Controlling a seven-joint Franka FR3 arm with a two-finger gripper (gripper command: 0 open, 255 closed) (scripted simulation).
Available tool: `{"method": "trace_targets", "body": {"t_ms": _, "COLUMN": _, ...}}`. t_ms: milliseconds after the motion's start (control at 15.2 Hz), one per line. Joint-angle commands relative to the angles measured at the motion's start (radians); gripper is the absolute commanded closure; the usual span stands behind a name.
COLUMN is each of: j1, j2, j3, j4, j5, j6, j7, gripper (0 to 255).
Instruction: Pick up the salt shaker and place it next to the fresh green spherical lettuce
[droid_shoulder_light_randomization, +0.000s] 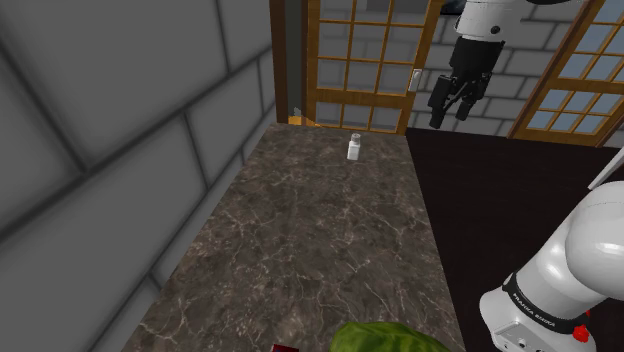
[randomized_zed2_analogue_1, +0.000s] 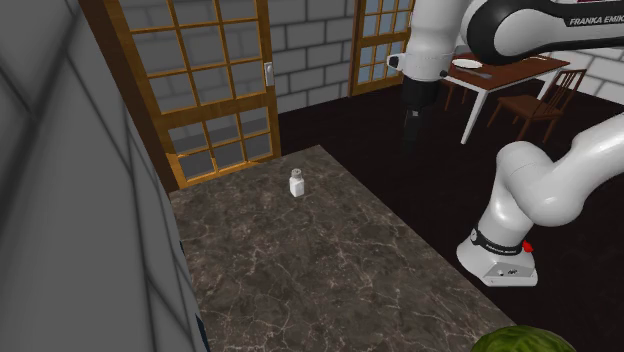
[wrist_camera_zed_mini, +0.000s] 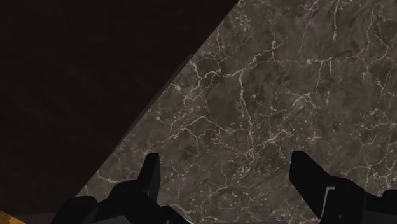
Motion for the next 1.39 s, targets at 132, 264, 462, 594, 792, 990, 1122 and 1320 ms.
{"method": "trace_targets", "body": {"t_ms": 132, "j1": -0.003, "j2": 0.068, "j3": -0.011, "j4": 0.01, "j5": -0.009, "j6": 0.058, "j7": -0.018, "gripper": 0}}
{"method": "trace_targets", "body": {"t_ms": 264, "j1": -0.005, "j2": 0.138, "j3": -0.022, "j4": 0.026, "j5": -0.017, "j6": 0.113, "j7": -0.035, "gripper": 0}}
{"method": "trace_targets", "body": {"t_ms": 462, "j1": -0.008, "j2": 0.247, "j3": -0.037, "j4": 0.06, "j5": -0.025, "j6": 0.189, "j7": -0.06, "gripper": 0}}
{"method": "trace_targets", "body": {"t_ms": 594, "j1": -0.01, "j2": 0.322, "j3": -0.047, "j4": 0.089, "j5": -0.028, "j6": 0.235, "j7": -0.077, "gripper": 0}}
{"method": "trace_targets", "body": {"t_ms": 792, "j1": -0.011, "j2": 0.435, "j3": -0.06, "j4": 0.144, "j5": -0.03, "j6": 0.296, "j7": -0.101, "gripper": 0}}
{"method": "trace_targets", "body": {"t_ms": 990, "j1": -0.013, "j2": 0.55, "j3": -0.072, "j4": 0.21, "j5": -0.028, "j6": 0.347, "j7": -0.126, "gripper": 0}}
{"method": "trace_targets", "body": {"t_ms": 1122, "j1": -0.015, "j2": 0.628, "j3": -0.079, "j4": 0.26, "j5": -0.025, "j6": 0.374, "j7": -0.142, "gripper": 0}}
{"method": "trace_targets", "body": {"t_ms": 1320, "j1": -0.019, "j2": 0.744, "j3": -0.087, "j4": 0.346, "j5": -0.017, "j6": 0.406, "j7": -0.167, "gripper": 0}}
